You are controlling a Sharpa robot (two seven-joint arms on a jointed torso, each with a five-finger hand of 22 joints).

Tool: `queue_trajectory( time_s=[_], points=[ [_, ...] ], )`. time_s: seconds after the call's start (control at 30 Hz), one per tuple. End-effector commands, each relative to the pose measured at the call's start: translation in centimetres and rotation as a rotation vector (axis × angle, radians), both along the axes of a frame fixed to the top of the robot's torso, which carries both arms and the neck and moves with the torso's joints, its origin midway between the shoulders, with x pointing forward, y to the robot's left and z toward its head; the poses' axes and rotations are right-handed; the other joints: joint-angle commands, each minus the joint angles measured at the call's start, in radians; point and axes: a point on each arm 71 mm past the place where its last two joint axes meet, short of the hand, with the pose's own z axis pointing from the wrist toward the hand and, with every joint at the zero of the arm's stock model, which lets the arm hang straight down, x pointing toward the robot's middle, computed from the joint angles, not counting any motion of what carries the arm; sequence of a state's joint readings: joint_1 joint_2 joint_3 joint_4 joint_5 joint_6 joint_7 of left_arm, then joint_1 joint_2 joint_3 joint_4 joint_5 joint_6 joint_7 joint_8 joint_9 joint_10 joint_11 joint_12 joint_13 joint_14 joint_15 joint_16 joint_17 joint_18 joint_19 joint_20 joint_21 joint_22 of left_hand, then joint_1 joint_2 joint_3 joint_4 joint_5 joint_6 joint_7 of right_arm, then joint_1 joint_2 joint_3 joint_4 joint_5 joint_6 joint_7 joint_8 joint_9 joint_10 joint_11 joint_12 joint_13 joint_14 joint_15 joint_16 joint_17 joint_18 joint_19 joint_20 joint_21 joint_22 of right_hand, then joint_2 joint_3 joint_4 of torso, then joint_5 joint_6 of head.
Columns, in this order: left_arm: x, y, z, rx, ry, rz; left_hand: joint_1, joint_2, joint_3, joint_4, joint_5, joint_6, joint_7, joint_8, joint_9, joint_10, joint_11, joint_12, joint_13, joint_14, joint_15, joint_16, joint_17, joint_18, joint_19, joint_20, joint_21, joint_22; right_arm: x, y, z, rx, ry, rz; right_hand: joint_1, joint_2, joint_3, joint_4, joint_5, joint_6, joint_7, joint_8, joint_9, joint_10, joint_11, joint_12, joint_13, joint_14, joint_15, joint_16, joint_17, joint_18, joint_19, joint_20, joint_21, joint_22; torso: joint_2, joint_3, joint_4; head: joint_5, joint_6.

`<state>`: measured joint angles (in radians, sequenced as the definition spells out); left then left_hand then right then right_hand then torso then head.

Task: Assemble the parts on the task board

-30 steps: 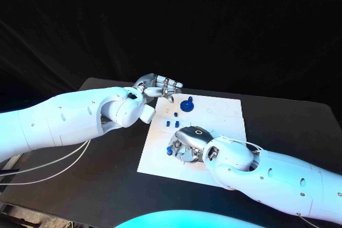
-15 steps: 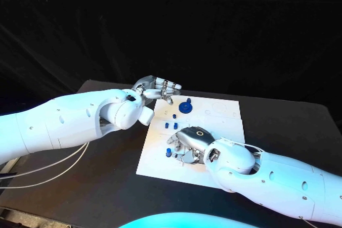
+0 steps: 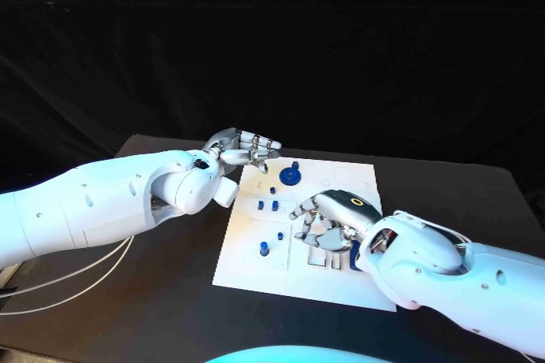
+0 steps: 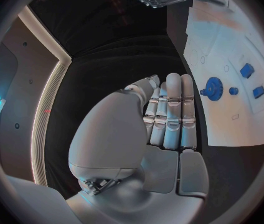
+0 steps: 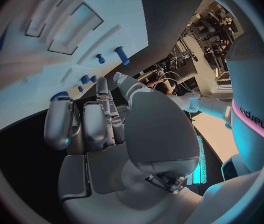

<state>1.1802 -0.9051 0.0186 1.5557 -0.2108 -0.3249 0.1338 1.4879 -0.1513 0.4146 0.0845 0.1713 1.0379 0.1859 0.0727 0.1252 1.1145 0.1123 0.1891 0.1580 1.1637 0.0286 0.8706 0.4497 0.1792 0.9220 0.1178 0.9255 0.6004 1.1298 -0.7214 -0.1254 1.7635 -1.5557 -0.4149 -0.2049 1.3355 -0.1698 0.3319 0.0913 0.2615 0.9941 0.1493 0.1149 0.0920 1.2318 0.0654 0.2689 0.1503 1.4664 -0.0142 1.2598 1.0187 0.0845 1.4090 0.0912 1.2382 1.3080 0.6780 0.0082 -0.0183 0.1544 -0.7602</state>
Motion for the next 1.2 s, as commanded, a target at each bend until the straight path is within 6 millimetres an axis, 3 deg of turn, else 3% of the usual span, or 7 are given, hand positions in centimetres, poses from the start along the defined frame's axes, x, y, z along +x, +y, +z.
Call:
queue_trajectory(
  time_s=[0.03,0.17,0.23,0.37,0.5,0.93,1.2],
  points=[
    [-0.1,0.0,0.0,-0.005,-0.001,-0.016,-0.007,-0.001,-0.004,0.001,0.001,-0.006,0.001,-0.004,-0.001,-0.009,0.002,0.004,0.000,-0.004,0.005,0.003,-0.001,0.005,-0.002,0.006,-0.006,-0.001,0.3,-2.5,0.7,0.088,0.143,-0.076,-0.031,0.008,-0.030,0.019,0.026,0.034,-0.012,0.021,0.008,0.063,-0.017,0.058,0.039,0.016,-0.010,0.019,0.025,-0.021,0.026,-0.004,0.042,0.137,-0.003,-0.0008,-0.0046,-0.015,0.008],
    [-0.2,0.1,-0.1,-0.003,0.001,-0.017,-0.007,-0.001,-0.004,0.001,0.002,-0.006,0.002,-0.003,-0.001,-0.009,0.002,0.004,0.000,-0.004,0.005,0.003,-0.001,0.005,-0.002,0.006,-0.006,-0.001,0.4,-6.0,1.0,0.055,0.200,-0.156,-0.087,0.018,-0.102,0.062,0.051,0.082,-0.044,0.057,0.035,0.117,-0.045,0.244,0.211,0.045,-0.034,0.101,0.149,-0.045,0.081,-0.028,0.154,0.188,-0.006,-0.0006,-0.0106,-0.044,0.012],
    [-0.3,0.1,-0.1,-0.004,0.001,-0.019,-0.007,-0.001,-0.004,0.001,0.002,-0.006,0.002,-0.003,-0.001,-0.009,0.002,0.004,0.000,-0.004,0.005,0.003,-0.001,0.005,-0.002,0.006,-0.006,-0.001,0.3,-7.5,1.0,0.037,0.217,-0.196,-0.104,0.024,-0.136,0.084,0.087,0.090,-0.058,0.070,0.052,0.140,-0.056,0.484,0.470,0.054,-0.044,0.137,0.205,-0.053,0.099,-0.034,0.191,0.205,-0.007,-0.0002,-0.0124,-0.060,0.014],
    [-0.4,0.0,-0.1,-0.005,-0.001,-0.023,-0.007,0.000,-0.004,0.001,0.002,-0.006,0.001,-0.003,-0.001,-0.009,0.002,0.005,0.000,-0.004,0.005,0.003,-0.001,0.005,-0.002,0.007,-0.006,-0.002,-0.1,-10.4,0.8,-0.008,0.230,-0.274,-0.125,0.043,-0.223,0.133,0.134,0.091,-0.064,0.101,0.103,0.153,-0.059,0.853,0.883,0.061,-0.045,0.188,0.290,-0.061,0.115,-0.039,0.230,0.224,-0.008,-0.0010,-0.0148,-0.101,0.016],
    [-0.5,0.0,-0.1,-0.006,-0.002,-0.024,-0.008,0.000,-0.004,0.001,0.002,-0.006,0.001,-0.003,-0.001,-0.009,0.002,0.005,0.000,-0.004,0.005,0.003,-0.001,0.005,-0.002,0.007,-0.006,-0.002,-0.6,-12.6,0.5,-0.060,0.227,-0.350,-0.109,0.056,-0.271,0.151,0.117,0.079,-0.062,0.116,0.139,0.147,-0.057,0.937,0.986,0.062,-0.044,0.201,0.312,-0.064,0.120,-0.040,0.242,0.231,-0.009,0.0000,-0.0193,-0.134,0.013],
    [-0.7,-0.1,0.0,-0.011,-0.002,-0.033,-0.014,0.001,-0.007,0.006,0.001,-0.005,0.001,-0.001,-0.001,-0.009,0.002,0.008,0.000,-0.005,0.006,0.004,-0.003,0.005,-0.003,0.008,-0.008,-0.003,-1.7,-13.4,-2.2,-0.118,0.250,-0.459,-0.119,0.081,-0.363,0.199,0.046,0.063,-0.061,0.124,0.185,0.128,-0.054,0.942,1.016,0.061,-0.041,0.208,0.323,-0.066,0.125,-0.036,0.252,0.237,-0.008,-0.0019,-0.0181,-0.166,0.011],
    [-0.8,-0.2,0.0,-0.013,0.001,-0.038,-0.015,0.001,-0.008,0.007,0.001,-0.006,0.001,-0.001,-0.001,-0.010,0.002,0.009,0.000,-0.005,0.006,0.004,-0.003,0.005,-0.003,0.008,-0.009,-0.004,-1.6,-12.3,-3.2,-0.149,0.261,-0.453,-0.123,0.084,-0.374,0.199,0.041,0.062,-0.061,0.124,0.190,0.123,-0.054,0.936,1.013,0.061,-0.041,0.208,0.323,-0.066,0.124,-0.036,0.250,0.236,-0.008,-0.0015,-0.0168,-0.164,0.009]
  ],
)
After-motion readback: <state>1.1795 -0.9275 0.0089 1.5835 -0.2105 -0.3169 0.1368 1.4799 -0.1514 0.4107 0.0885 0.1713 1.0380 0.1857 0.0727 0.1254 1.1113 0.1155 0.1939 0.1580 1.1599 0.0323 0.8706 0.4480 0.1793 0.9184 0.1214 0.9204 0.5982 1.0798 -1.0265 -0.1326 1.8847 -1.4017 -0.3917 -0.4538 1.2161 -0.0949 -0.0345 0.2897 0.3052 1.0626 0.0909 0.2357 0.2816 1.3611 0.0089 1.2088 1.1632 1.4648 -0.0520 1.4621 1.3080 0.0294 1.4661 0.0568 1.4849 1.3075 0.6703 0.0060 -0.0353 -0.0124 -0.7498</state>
